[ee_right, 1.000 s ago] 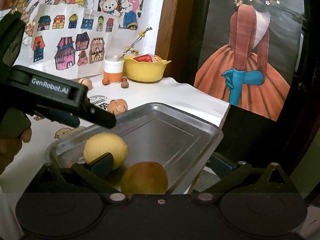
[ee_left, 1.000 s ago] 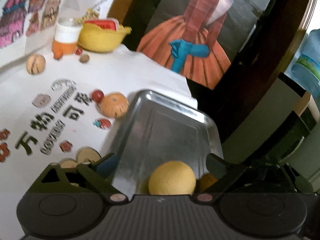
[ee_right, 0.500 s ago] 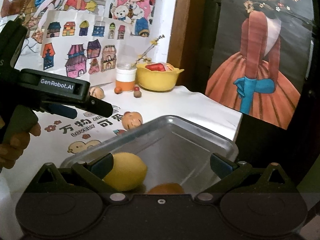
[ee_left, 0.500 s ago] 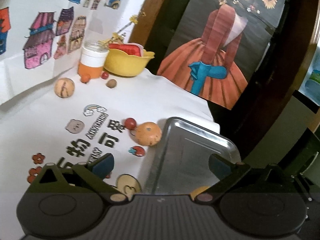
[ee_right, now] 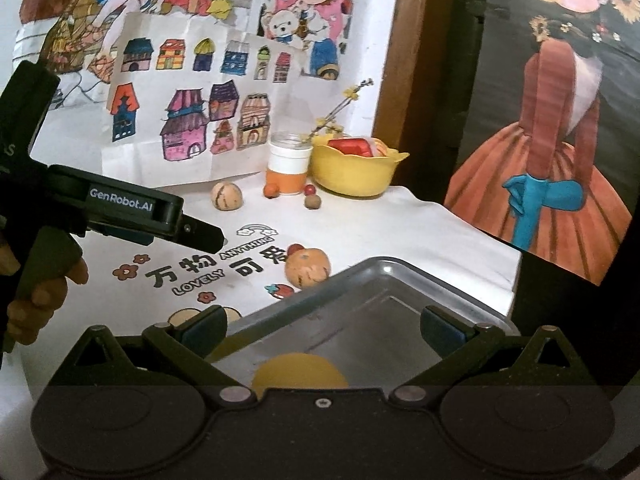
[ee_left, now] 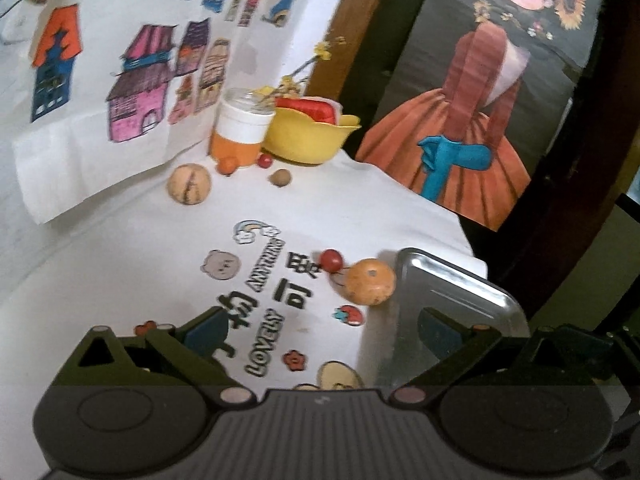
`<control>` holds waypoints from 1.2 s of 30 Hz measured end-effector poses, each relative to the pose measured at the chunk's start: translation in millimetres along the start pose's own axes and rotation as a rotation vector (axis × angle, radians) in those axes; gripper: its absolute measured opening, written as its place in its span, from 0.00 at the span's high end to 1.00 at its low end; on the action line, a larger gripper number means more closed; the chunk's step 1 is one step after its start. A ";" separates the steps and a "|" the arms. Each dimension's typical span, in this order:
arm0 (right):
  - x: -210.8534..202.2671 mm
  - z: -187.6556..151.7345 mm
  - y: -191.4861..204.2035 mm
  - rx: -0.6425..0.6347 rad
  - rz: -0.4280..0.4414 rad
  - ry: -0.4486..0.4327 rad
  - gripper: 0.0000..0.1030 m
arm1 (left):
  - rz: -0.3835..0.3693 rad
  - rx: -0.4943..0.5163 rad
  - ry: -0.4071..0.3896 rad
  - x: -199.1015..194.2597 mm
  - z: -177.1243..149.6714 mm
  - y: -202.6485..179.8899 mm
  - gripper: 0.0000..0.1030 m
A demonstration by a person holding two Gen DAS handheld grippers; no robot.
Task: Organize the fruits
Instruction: 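Move the left tool toward the small red tomato while the right tool approaches the spotted orange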
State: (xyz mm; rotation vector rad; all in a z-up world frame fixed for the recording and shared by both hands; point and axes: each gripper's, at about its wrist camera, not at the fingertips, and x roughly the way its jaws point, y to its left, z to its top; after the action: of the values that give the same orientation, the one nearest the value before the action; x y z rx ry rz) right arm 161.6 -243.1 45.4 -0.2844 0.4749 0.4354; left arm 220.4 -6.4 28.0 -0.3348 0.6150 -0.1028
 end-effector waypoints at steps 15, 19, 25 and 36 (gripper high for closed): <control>51.0 29.0 21.3 -0.114 0.063 0.043 0.01 | 0.092 -0.038 0.012 14.3 16.5 51.7 0.00; 63.8 35.3 27.6 -0.182 0.074 0.059 0.01 | 0.121 -0.021 0.016 19.0 22.0 58.1 0.00; 84.9 40.9 30.0 -0.272 0.067 0.086 0.01 | 0.133 -0.004 0.042 29.2 32.1 62.1 0.00; 114.4 38.7 17.7 -0.309 0.071 0.133 0.01 | 0.100 0.061 0.100 72.2 42.7 44.5 0.00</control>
State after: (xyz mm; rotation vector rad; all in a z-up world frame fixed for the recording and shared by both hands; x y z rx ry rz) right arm 259.5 -175.3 18.7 -0.5989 0.5487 0.5625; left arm 303.8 33.4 6.0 -0.2407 0.7251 -0.0419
